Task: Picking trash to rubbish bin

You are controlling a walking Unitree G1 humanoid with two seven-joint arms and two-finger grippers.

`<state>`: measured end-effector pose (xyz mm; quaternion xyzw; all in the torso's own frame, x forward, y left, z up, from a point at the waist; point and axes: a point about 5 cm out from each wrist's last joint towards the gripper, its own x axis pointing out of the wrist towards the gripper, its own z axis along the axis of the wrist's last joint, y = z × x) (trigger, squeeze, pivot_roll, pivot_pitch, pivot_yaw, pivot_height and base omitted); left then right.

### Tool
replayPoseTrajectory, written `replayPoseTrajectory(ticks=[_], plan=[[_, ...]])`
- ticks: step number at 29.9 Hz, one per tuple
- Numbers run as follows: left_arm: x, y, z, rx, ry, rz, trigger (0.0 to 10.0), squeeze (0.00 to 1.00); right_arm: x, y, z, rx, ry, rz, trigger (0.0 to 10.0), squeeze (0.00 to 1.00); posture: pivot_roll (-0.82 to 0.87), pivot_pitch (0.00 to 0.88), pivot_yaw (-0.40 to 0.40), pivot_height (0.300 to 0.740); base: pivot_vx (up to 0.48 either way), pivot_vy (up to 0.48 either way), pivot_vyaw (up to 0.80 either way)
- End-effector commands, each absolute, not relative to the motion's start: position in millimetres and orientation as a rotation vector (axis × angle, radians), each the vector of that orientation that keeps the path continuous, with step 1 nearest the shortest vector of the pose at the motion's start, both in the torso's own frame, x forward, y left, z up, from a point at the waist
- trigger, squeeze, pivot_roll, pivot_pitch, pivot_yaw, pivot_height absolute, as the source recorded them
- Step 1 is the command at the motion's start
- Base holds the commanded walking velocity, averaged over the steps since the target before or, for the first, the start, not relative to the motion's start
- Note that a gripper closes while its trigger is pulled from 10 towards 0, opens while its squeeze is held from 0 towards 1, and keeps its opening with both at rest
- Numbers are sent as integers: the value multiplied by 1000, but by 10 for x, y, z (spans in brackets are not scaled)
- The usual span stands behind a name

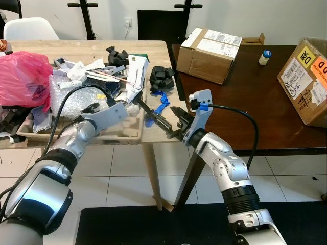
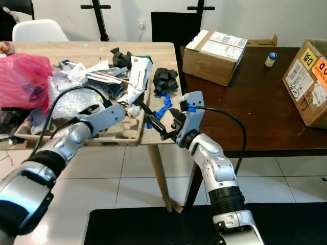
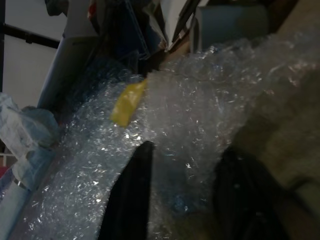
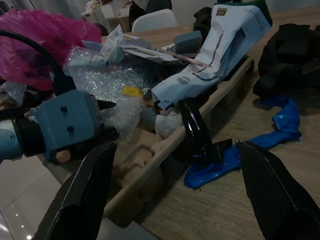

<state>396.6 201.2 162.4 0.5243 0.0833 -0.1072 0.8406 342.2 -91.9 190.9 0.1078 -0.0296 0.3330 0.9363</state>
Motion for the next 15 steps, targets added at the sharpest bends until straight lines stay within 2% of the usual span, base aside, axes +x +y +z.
replayPoseTrajectory(ticks=[1,8,15], plan=[[3940,2149,1574,1071,241,-200,0,0,3425,-921,1970,218,-73,683,10000,0,-48,118,-15,740,0,0,0],[3978,2169,1705,1033,190,-168,0,0,3437,-937,2001,215,-81,676,10000,0,-49,120,-15,740,0,0,0],[4049,2060,1977,831,91,-208,0,0,3445,-956,2029,217,-89,665,10000,0,-49,121,-15,740,0,0,0]])
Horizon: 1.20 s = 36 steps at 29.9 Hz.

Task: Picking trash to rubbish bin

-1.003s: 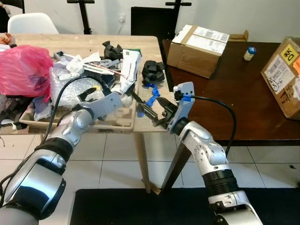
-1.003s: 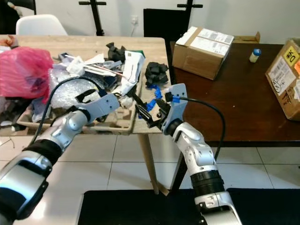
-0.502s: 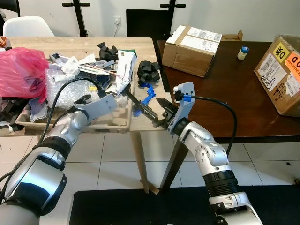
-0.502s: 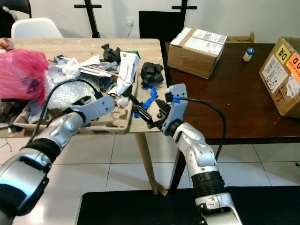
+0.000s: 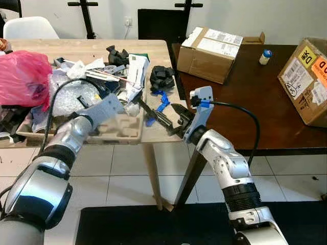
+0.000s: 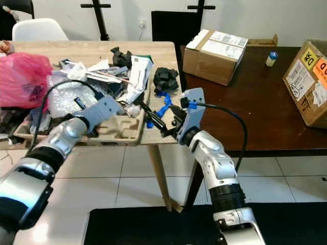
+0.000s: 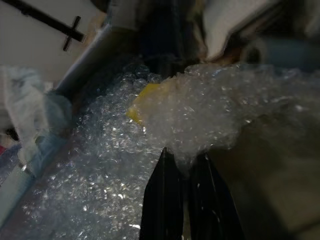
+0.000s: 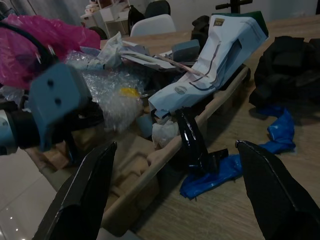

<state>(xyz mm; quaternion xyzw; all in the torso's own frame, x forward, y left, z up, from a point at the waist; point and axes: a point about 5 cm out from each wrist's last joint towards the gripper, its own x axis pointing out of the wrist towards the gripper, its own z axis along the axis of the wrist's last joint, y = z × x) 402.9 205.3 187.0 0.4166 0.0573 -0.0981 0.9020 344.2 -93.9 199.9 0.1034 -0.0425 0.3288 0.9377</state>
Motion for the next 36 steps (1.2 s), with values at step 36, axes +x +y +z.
replayPoseTrajectory(ticks=[36], plan=[[3310,2360,3755,15,-453,-1024,0,0,3347,-968,2409,109,-153,925,10000,0,-33,135,-27,740,0,0,0]])
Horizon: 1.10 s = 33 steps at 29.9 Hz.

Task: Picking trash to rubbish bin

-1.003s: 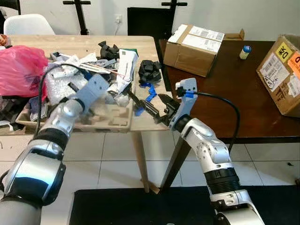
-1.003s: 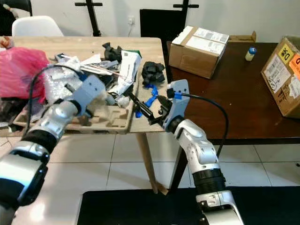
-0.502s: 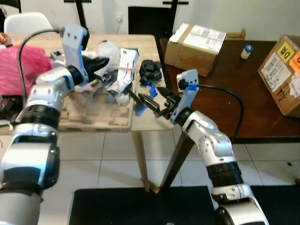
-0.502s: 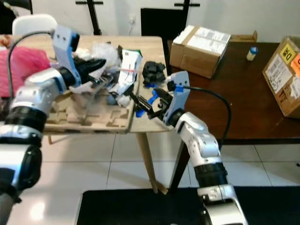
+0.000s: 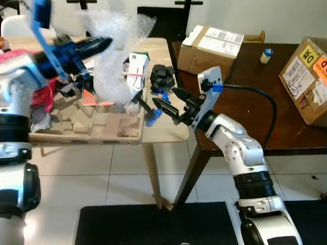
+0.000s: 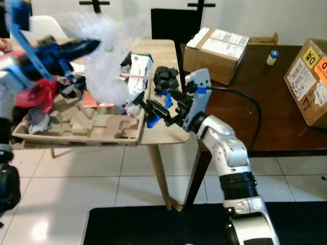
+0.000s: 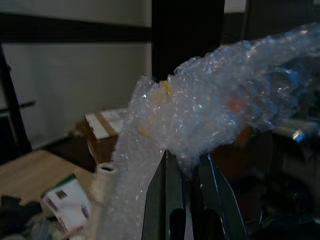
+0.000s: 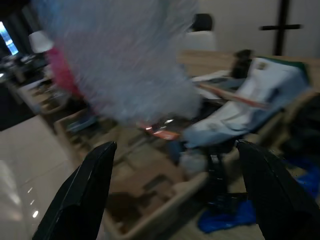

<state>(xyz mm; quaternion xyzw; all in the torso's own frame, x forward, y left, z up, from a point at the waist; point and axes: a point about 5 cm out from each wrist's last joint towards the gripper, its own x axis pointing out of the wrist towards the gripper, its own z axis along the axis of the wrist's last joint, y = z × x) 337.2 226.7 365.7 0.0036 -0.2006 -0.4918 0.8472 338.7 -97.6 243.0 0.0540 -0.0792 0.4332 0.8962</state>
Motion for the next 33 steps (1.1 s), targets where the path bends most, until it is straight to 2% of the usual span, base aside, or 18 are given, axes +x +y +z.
replayPoseTrajectory(ticks=[1,4,6,8,10,13,15,19,23,24,26,28,31,33], plan=[[3286,2427,3817,-11,-488,-999,0,0,3335,-973,2419,106,-154,936,10000,0,-33,135,-27,740,0,0,0],[3206,2520,3946,-102,-566,-1005,0,0,3319,-986,2449,113,-160,949,10000,0,-32,138,-29,740,0,0,0],[3206,2520,3946,-102,-566,-1005,0,0,3319,-986,2449,113,-160,949,10000,0,-32,138,-29,740,0,0,0],[3120,2516,3986,-164,-597,-1070,0,0,3310,-1001,2464,114,-164,956,10000,0,-34,137,-26,740,0,0,0],[2977,2488,3957,-236,-580,-1209,0,0,3292,-1060,2516,148,-174,974,10000,0,-36,140,-24,740,0,0,0],[2935,2482,3913,-247,-540,-1252,0,0,3276,-1099,2546,175,-177,992,10000,0,-33,141,-24,740,0,0,0],[2777,2417,3736,-297,-403,-1414,0,0,3236,-1211,2600,253,-182,1034,10000,0,-27,143,-27,740,0,0,0],[2689,2350,3661,-315,-341,-1502,0,0,3228,-1247,2612,285,-188,1044,10000,0,-21,143,-27,740,0,0,0],[2478,2098,3191,-230,-30,-1611,0,0,3238,-1273,2612,316,-194,1031,10000,0,-18,144,-25,740,0,0,0],[2478,2098,3191,-230,-30,-1611,0,0,3238,-1273,2612,316,-194,1031,10000,0,-18,144,-25,740,0,0,0],[2421,1991,2974,-198,87,-1616,0,0,3229,-1258,2601,327,-188,1043,10000,0,-17,142,-26,740,0,0,0],[2416,1981,2949,-195,102,-1613,0,0,3226,-1256,2599,329,-186,1046,10000,0,-17,142,-26,740,0,0,0],[2372,1896,2572,-77,303,-1593,0,0,3196,-1226,2581,334,-173,1070,10000,0,-19,143,-25,740,0,0,0],[2345,1881,2475,-40,358,-1589,0,0,3187,-1222,2577,335,-169,1077,10000,0,-19,143,-25,740,0,0,0]])
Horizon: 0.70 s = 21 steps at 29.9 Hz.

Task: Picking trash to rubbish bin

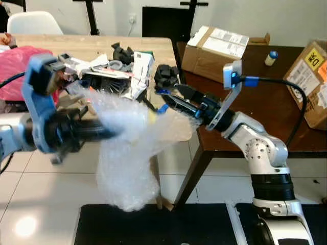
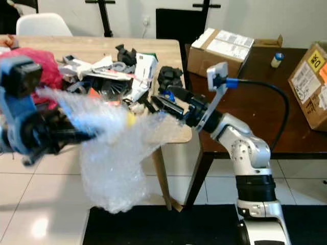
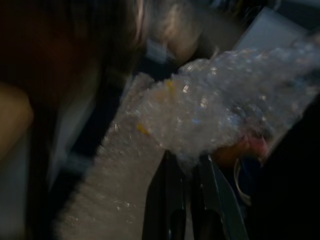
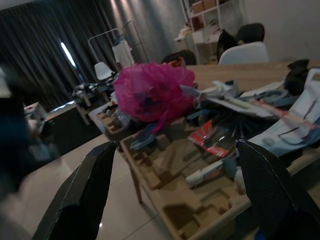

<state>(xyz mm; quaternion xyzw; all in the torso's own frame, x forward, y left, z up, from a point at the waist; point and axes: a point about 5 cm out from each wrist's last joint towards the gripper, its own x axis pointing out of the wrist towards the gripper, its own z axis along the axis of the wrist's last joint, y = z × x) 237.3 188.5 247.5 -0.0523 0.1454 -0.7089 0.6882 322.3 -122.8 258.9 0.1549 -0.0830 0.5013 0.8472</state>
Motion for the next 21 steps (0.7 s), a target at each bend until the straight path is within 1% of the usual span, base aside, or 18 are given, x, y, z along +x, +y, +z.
replayPoseTrajectory(ticks=[1,2,3,4,6,7,9,11,13,14,15,16,19,21], plan=[[2345,1881,2475,-40,358,-1589,0,0,3187,-1222,2577,335,-169,1077,10000,0,-19,143,-25,740,0,0,0],[2338,1883,2365,6,407,-1570,0,0,3172,-1217,2566,337,-162,1090,10000,0,-19,142,-24,740,0,0,0],[2345,1874,2275,11,415,-1518,0,0,3136,-1210,2539,338,-146,1115,10000,0,-26,143,-22,740,0,0,0],[2345,1874,2275,11,415,-1518,0,0,3136,-1210,2539,338,-146,1115,10000,0,-26,143,-22,740,0,0,0],[2367,1860,2262,3,385,-1475,0,0,3114,-1210,2524,337,-138,1126,10000,0,-26,143,-22,740,0,0,0],[2449,1861,2302,7,320,-1416,0,0,3112,-1219,2528,332,-149,1117,10000,0,-26,143,-22,740,0,0,0],[2483,1873,2316,18,297,-1391,0,0,3117,-1226,2529,328,-155,1104,10000,0,-26,142,-22,740,0,0,0],[2607,1971,2336,67,208,-1289,0,0,3192,-1261,2521,296,-176,1014,10000,0,-27,141,-20,740,0,0,0],[2631,2006,2344,60,192,-1269,0,0,3211,-1267,2516,286,-178,995,10000,0,-27,141,-20,740,0,0,0],[2668,2059,2383,19,165,-1235,0,0,3224,-1268,2513,288,-182,984,10000,863,-27,141,-20,740,0,0,0],[2689,2105,2430,-17,130,-1216,0,0,3223,-1266,2514,299,-189,984,10000,1000,-26,141,-21,740,0,0,0],[2698,2129,2461,-40,107,-1207,0,0,3219,-1264,2516,310,-194,988,10000,1000,-26,141,-21,740,0,0,0],[2725,2248,2632,-101,23,-1175,0,0,3127,-1212,2563,382,-235,1084,10000,1000,-24,143,-26,740,0,0,0],[2722,2274,2696,-120,-2,-1181,0,0,3059,-1162,2566,385,-237,1152,10000,1000,-24,143,-26,740,0,0,0]])
